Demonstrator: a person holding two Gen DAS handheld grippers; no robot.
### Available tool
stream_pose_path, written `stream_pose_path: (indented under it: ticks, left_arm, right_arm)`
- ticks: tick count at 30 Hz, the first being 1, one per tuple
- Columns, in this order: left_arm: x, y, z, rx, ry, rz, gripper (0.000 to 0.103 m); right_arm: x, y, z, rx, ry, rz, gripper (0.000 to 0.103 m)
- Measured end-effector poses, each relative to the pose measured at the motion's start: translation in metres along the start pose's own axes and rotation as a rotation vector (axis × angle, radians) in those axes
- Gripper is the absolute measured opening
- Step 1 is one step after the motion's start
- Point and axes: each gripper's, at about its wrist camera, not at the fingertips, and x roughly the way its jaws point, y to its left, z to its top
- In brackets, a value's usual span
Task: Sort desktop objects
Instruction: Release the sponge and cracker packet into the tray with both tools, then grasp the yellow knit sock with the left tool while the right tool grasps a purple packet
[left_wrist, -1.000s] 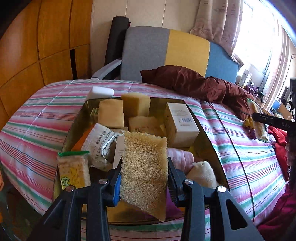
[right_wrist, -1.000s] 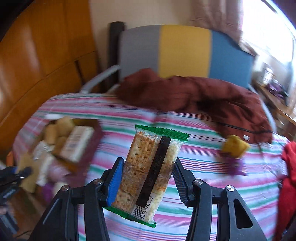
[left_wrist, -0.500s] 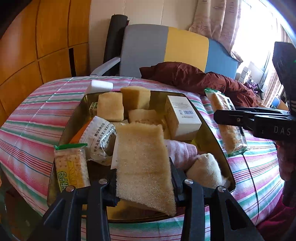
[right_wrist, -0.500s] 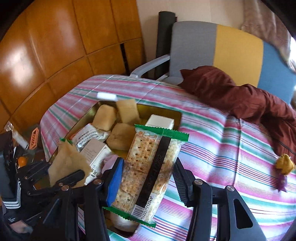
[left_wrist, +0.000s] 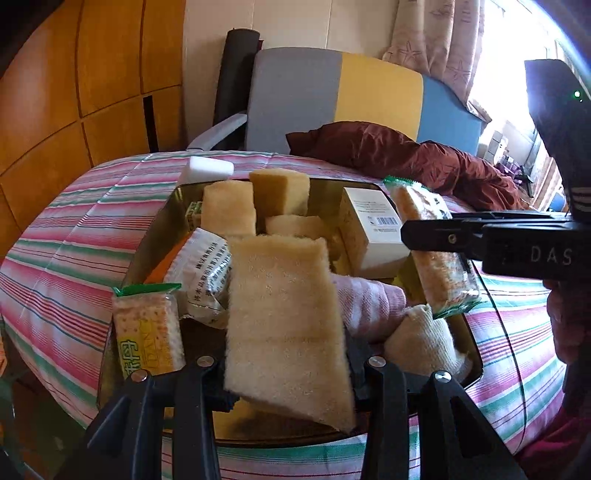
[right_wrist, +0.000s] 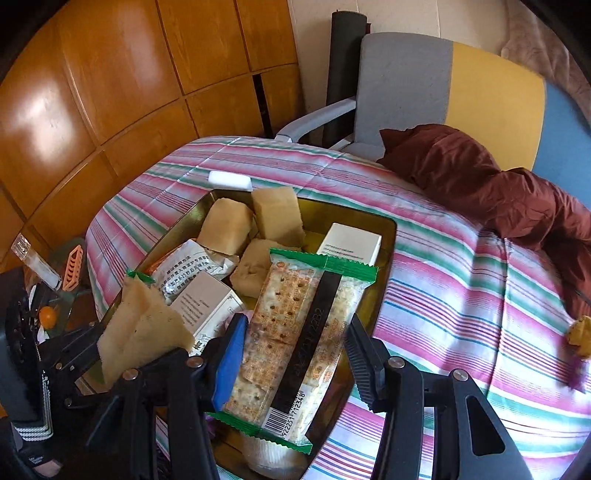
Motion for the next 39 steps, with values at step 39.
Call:
stream_pose_path:
  ticks: [39]
  left_arm:
    - [-0.041, -0.087, 0.082, 0.144, -0.125, -0.143, 0.059]
  right_arm:
    - [-0.112, -0.215, -0.048, 0.393, -0.041, -0.298, 0.071]
